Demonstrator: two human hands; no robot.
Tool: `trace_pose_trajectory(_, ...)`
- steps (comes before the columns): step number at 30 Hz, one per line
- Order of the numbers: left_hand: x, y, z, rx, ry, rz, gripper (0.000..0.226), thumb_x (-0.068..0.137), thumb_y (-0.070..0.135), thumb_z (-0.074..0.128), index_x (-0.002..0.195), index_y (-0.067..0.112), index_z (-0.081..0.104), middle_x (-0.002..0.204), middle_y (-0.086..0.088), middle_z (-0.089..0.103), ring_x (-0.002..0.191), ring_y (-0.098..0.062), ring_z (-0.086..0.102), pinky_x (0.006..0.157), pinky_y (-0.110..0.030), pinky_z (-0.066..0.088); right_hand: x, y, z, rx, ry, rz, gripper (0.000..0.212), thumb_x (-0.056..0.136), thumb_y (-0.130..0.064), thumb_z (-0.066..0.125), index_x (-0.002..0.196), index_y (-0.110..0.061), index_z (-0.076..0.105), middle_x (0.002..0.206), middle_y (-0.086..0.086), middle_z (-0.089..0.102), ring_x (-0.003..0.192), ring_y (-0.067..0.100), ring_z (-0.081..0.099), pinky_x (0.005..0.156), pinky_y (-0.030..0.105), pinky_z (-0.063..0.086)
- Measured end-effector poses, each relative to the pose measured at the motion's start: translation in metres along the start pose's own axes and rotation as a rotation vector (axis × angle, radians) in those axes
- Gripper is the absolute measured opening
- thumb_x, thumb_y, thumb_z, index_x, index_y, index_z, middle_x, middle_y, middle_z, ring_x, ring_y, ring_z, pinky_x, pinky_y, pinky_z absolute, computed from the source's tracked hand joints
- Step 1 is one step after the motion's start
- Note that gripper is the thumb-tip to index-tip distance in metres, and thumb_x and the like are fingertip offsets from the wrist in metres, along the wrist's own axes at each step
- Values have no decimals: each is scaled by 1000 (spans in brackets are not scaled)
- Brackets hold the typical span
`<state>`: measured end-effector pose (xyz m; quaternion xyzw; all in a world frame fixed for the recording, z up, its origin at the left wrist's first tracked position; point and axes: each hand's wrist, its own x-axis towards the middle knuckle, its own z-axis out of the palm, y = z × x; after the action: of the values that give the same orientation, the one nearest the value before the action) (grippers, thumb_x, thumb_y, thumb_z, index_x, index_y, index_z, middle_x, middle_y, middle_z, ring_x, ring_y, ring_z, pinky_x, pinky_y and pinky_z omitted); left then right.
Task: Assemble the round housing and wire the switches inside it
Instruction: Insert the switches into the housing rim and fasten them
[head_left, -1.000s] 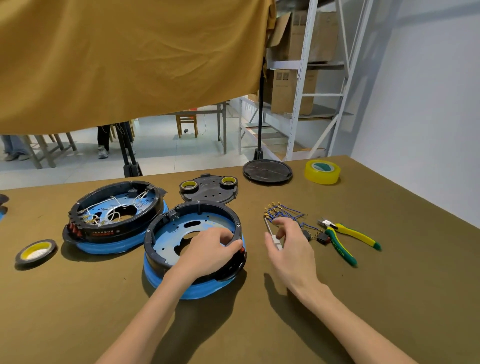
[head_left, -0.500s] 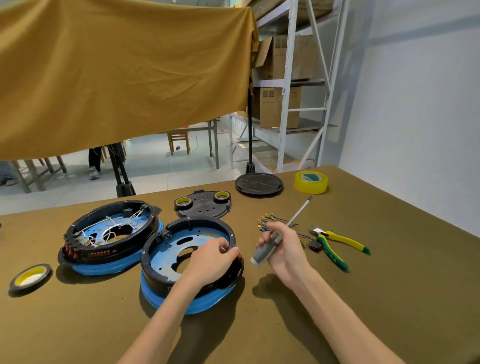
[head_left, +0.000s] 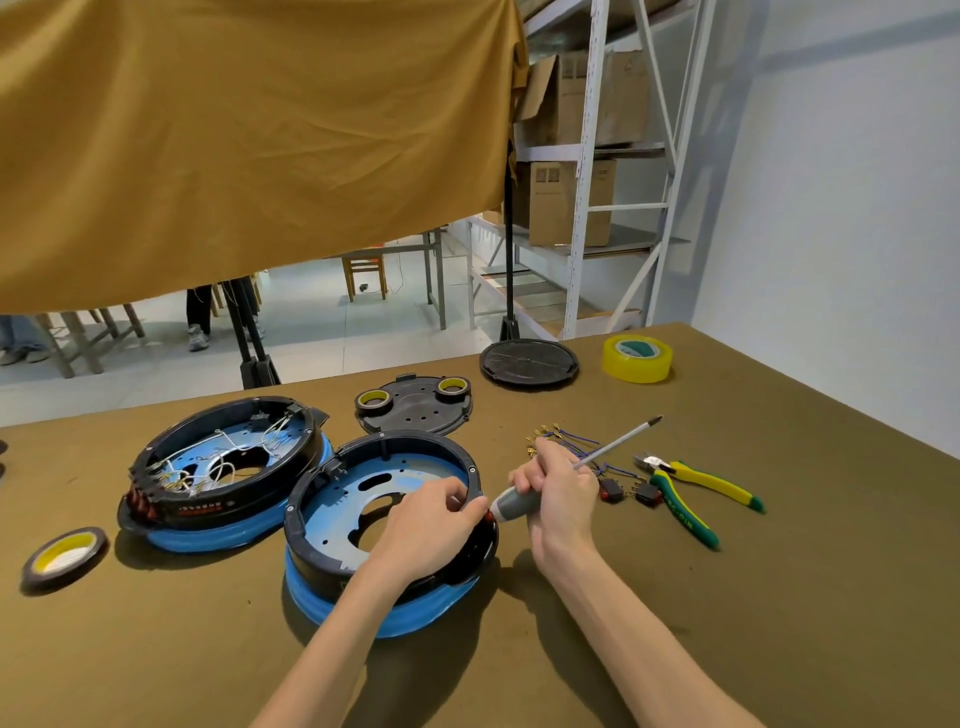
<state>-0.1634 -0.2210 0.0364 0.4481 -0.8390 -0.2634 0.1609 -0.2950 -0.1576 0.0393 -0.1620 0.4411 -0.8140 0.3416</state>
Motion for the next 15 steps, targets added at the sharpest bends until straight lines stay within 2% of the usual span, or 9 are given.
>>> trace_pose_trajectory(15, 0, 1, -3, -63, -31, -37, 26, 101, 53, 53, 103, 28, 60, 102, 7, 66, 86, -7, 63, 65, -20, 44, -3, 2, 0, -20, -31, -34, 41, 102, -11, 55, 63, -14, 46, 52, 2, 39, 50, 15, 44, 66, 35, 44)
